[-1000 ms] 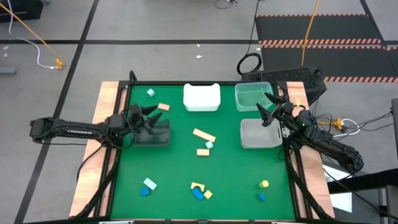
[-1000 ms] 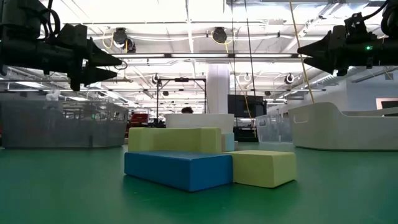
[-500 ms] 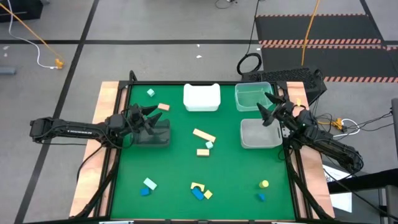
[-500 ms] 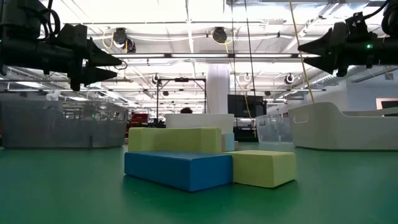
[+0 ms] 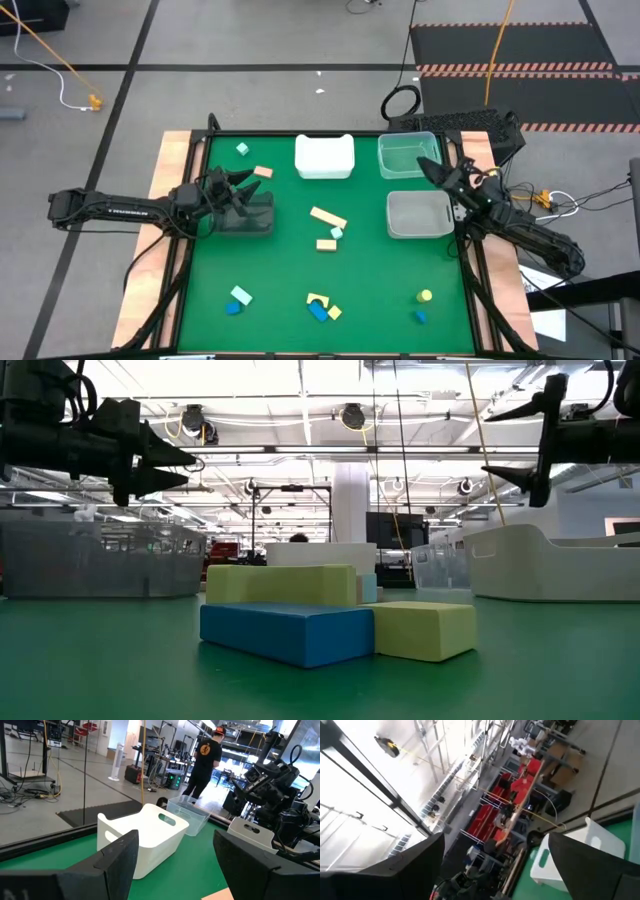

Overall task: Sort & place blocks by color
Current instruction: Put the top right green block into the transparent bin

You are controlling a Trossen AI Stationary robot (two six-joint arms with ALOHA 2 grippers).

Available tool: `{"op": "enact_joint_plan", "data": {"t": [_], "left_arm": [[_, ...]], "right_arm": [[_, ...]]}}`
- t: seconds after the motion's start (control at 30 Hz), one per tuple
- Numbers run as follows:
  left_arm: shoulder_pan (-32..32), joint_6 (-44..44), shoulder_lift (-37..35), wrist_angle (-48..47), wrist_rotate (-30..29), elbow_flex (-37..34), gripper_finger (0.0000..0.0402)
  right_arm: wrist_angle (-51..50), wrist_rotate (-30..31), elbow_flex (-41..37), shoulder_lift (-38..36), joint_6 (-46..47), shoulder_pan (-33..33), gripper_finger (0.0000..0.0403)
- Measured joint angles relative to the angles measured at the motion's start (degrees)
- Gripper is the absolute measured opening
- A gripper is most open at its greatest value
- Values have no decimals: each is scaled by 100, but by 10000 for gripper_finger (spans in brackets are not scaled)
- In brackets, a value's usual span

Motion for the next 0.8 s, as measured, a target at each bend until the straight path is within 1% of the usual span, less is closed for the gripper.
{"op": "enact_joint_plan", "data": {"t": [0.13,0.23,0.4,0.73,0.8], "left_arm": [[1,-2,-1,0,0,0,257],[-1,0,-1,0,0,2,257],[-1,-2,1,-1,0,0,257],[-1,-2,-1,0,0,2,257],[-1,-1,0,-2,0,0,257]], "right_arm": [[-227,160,0,108,362,0,349],[-519,165,1,201,655,0,349],[-829,162,2,346,825,0,349],[-680,168,2,409,1074,0,349],[-680,153,2,409,1261,0,349]]}}
